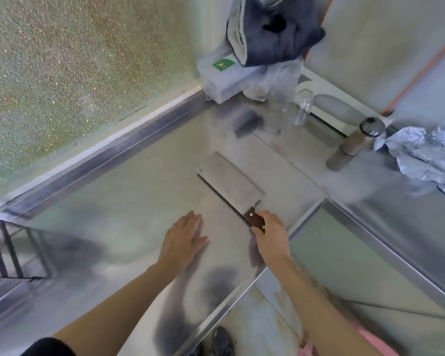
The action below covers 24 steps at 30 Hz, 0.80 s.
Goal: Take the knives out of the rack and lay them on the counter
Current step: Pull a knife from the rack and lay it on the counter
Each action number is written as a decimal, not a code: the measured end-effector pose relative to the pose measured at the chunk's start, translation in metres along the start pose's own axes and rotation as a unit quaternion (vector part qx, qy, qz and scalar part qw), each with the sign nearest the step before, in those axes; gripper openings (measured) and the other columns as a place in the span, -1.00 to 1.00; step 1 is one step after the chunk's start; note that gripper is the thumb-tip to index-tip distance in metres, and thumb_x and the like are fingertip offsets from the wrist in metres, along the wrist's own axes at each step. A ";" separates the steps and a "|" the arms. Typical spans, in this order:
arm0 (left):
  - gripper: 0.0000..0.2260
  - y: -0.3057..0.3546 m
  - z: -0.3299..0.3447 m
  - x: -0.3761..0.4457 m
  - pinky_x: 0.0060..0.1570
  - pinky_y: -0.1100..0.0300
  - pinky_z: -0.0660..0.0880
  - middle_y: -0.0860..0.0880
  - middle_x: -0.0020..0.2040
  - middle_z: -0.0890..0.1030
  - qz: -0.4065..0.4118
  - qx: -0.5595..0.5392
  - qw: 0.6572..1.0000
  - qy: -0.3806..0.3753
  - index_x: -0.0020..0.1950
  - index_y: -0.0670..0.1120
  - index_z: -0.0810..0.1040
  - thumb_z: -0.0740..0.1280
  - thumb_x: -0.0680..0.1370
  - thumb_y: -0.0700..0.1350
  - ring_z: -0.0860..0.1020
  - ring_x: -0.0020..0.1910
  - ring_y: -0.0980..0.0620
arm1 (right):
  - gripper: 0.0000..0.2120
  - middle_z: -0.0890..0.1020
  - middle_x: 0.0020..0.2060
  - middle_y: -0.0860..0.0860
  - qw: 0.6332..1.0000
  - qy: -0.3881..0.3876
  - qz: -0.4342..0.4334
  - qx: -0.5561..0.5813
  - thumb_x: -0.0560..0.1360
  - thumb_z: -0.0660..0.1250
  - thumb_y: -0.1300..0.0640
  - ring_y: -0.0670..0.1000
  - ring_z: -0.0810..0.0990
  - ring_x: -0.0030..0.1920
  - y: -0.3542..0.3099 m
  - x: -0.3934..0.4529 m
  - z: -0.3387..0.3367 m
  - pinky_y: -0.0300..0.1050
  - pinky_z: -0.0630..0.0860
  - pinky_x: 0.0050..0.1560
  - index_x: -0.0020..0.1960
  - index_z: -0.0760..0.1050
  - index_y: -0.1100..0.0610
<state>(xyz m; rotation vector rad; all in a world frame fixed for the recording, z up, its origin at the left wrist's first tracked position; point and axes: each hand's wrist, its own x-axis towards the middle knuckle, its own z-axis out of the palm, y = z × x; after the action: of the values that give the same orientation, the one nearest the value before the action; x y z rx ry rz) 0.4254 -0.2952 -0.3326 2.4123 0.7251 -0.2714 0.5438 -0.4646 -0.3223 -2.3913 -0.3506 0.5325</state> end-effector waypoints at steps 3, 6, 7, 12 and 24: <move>-0.28 -0.002 0.014 0.005 0.46 -0.06 0.09 -0.02 0.56 -0.03 -0.011 0.089 0.995 -0.044 0.49 0.06 0.01 0.28 0.44 0.20 -0.01 0.52 -0.09 | -0.70 0.52 0.07 0.15 1.000 0.013 0.001 0.001 0.44 0.31 0.29 0.18 0.49 0.07 0.006 0.014 -0.002 0.06 0.43 0.14 0.16 0.45 0.17; -0.21 -0.004 0.022 0.005 0.45 -0.09 0.07 0.02 0.56 -0.12 -0.021 0.107 0.993 -0.045 0.49 0.11 -0.08 0.26 0.41 0.27 -0.10 0.53 -0.08 | -0.72 0.47 0.10 0.13 1.000 0.016 -0.002 -0.005 0.44 0.31 0.27 0.15 0.46 0.09 0.008 0.024 -0.002 0.06 0.42 0.15 0.15 0.44 0.18; -0.21 -0.005 0.022 0.006 0.46 -0.09 0.08 0.03 0.56 -0.12 -0.019 0.109 0.993 -0.041 0.49 0.11 -0.08 0.26 0.41 0.29 -0.10 0.53 -0.08 | -0.72 0.45 0.11 0.12 1.000 0.015 -0.003 -0.010 0.44 0.31 0.27 0.15 0.45 0.11 0.009 0.026 -0.001 0.06 0.42 0.16 0.15 0.45 0.18; -0.21 -0.008 0.022 0.006 0.46 -0.06 0.10 0.03 0.56 -0.12 -0.017 0.126 0.991 -0.043 0.49 0.12 -0.10 0.22 0.41 0.31 -0.10 0.53 -0.07 | -0.74 0.43 0.13 0.09 1.000 0.015 -0.002 -0.021 0.45 0.30 0.27 0.11 0.40 0.16 0.013 0.029 0.002 0.03 0.43 0.14 0.14 0.45 0.20; -0.21 -0.011 0.026 0.008 0.47 -0.09 0.09 0.02 0.56 -0.14 -0.017 0.136 0.990 -0.042 0.49 0.12 -0.12 0.19 0.41 0.33 -0.11 0.53 -0.08 | -0.71 0.45 0.11 0.10 0.999 0.035 -0.001 -0.019 0.46 0.30 0.25 0.11 0.38 0.16 0.018 0.033 0.008 -0.04 0.41 0.15 0.18 0.47 0.20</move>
<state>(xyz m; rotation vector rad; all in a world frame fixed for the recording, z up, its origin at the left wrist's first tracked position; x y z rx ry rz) 0.4254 -0.3001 -0.3614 2.6270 0.7305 -0.5133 0.5709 -0.4618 -0.3491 -2.4392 -0.3356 0.4426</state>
